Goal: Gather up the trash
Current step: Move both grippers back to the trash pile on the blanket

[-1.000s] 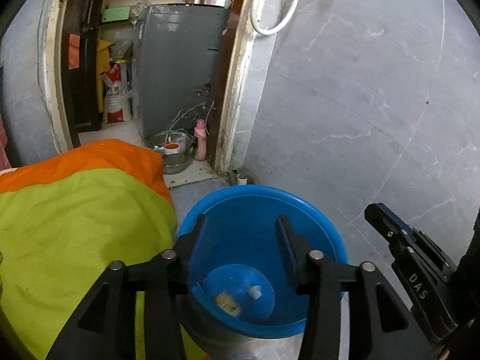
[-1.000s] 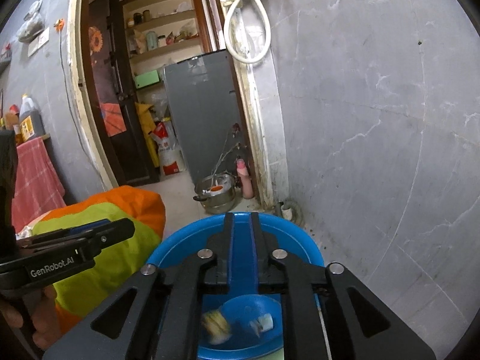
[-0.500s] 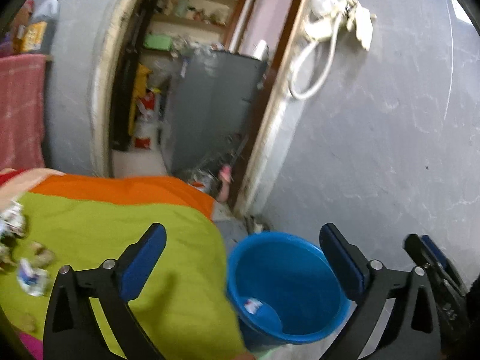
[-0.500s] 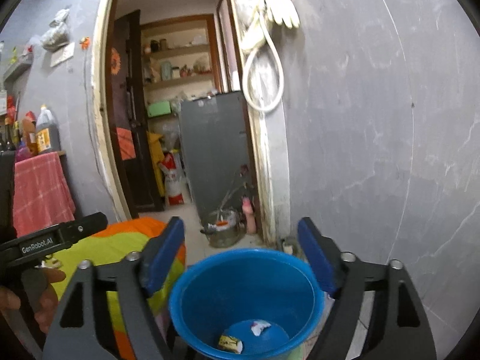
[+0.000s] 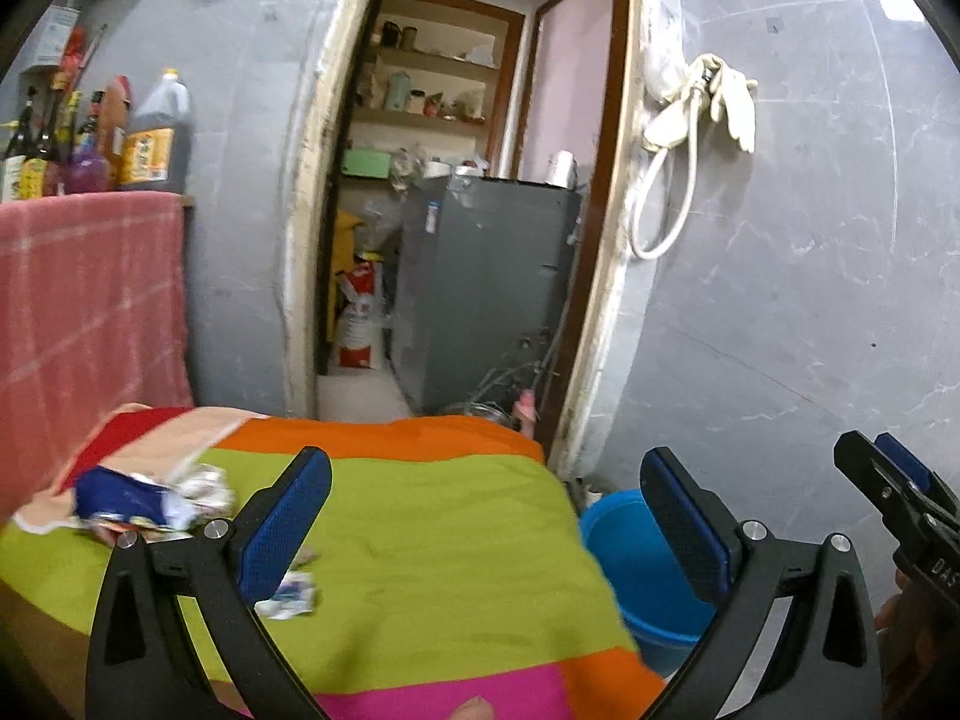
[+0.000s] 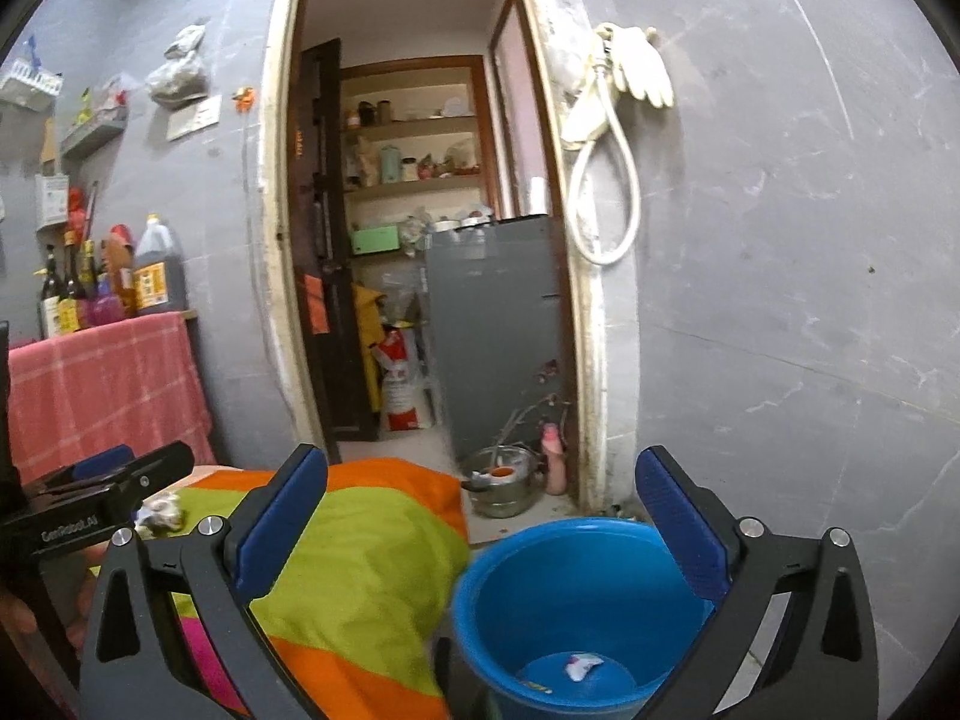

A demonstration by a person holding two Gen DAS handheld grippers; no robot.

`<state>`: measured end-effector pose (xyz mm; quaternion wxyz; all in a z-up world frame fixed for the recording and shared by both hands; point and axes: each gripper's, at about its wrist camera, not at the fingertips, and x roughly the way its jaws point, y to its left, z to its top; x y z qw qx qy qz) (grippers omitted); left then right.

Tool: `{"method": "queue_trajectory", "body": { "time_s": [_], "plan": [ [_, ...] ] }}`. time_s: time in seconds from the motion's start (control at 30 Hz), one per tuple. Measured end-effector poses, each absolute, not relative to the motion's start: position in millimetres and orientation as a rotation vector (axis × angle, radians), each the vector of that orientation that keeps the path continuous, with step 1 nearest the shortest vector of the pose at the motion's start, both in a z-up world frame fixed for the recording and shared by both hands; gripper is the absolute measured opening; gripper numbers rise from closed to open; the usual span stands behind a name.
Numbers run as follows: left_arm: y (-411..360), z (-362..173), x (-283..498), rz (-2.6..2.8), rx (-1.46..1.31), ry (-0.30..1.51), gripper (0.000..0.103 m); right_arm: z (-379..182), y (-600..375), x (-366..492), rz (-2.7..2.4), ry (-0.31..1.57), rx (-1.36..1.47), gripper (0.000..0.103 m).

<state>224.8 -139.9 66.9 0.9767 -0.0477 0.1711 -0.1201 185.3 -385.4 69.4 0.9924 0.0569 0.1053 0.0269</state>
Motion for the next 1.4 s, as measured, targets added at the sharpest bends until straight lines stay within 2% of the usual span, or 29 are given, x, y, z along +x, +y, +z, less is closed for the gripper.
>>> {"method": "queue_trajectory", "body": {
  "time_s": [0.47, 0.8, 1.1, 1.2, 1.37, 1.4],
  "plan": [
    [-30.6, 63.5, 179.8, -0.045, -0.086, 0.35, 0.101, 72.2, -279.9, 185.2, 0.22, 0.174, 0.106, 0.103],
    [27.7, 32.3, 175.3, 0.048, -0.1, 0.458, 0.101, 42.5, -222.1, 210.0, 0.342, 0.297, 0.064, 0.103],
    [45.0, 5.5, 195.3, 0.013, -0.133, 0.594, 0.1, 15.9, -196.6, 238.7, 0.418, 0.443, 0.033, 0.102],
    [44.3, 0.7, 205.0, -0.002, -0.141, 0.634, 0.09, 10.2, -189.4, 246.1, 0.434, 0.478, 0.014, 0.097],
    [46.0, -8.0, 220.9, -0.035, -0.17, 0.703, 0.064, 1.8, -180.0, 258.6, 0.464, 0.542, -0.008, 0.083],
    [46.9, -9.3, 223.6, -0.045, -0.18, 0.713, 0.062, 0.3, -178.1, 261.2, 0.472, 0.557, -0.012, 0.082]
  ]
}}
